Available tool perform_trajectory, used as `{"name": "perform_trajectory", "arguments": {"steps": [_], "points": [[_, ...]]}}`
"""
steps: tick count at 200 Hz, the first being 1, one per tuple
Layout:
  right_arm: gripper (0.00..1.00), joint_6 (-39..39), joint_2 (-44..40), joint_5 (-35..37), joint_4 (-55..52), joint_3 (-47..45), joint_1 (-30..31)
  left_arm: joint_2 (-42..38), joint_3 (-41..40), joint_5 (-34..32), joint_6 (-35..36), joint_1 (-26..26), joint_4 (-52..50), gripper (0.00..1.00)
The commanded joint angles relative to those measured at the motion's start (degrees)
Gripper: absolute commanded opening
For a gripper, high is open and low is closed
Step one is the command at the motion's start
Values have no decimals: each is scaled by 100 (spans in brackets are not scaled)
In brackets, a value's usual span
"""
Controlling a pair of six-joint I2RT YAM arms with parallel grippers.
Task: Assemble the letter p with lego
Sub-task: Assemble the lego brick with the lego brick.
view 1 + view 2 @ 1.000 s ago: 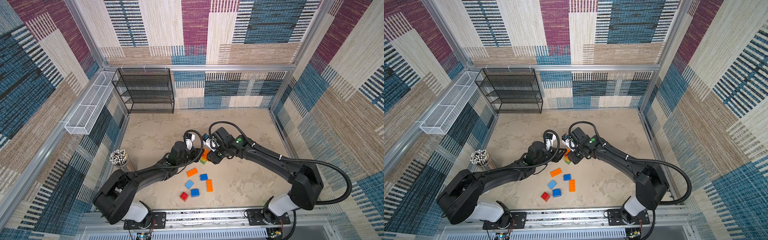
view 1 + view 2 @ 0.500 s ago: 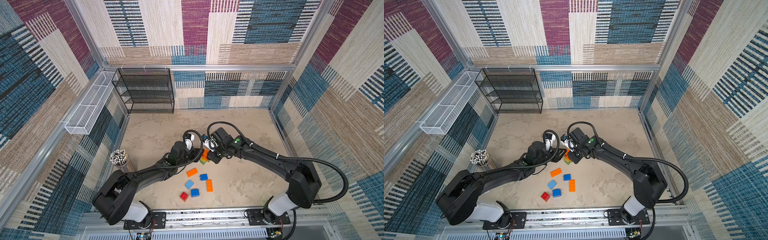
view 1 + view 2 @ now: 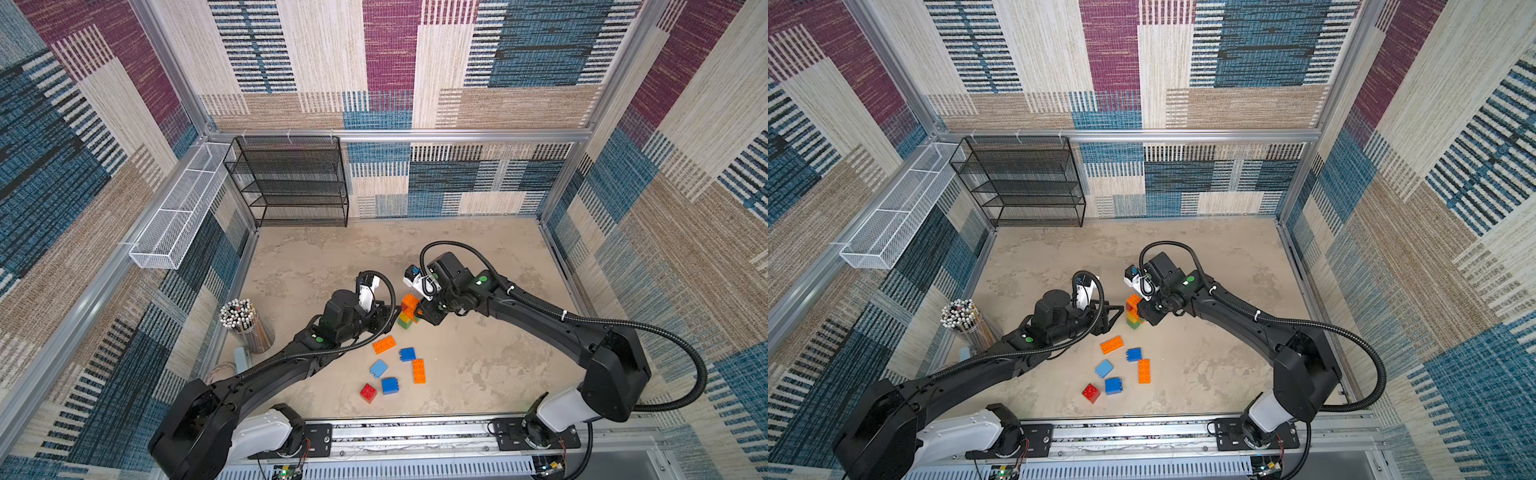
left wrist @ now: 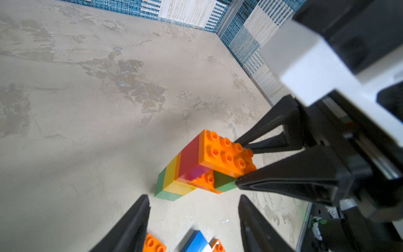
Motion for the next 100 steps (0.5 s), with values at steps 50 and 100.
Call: {"name": "perform_trajectory", "arguments": {"steps": [50, 100], "points": [[20, 23, 110, 23, -198, 155, 1, -21, -511, -111, 877, -16, 963, 55], [19, -46, 280, 157, -284, 174, 85, 183, -123, -349, 291, -16, 515, 58]]}}
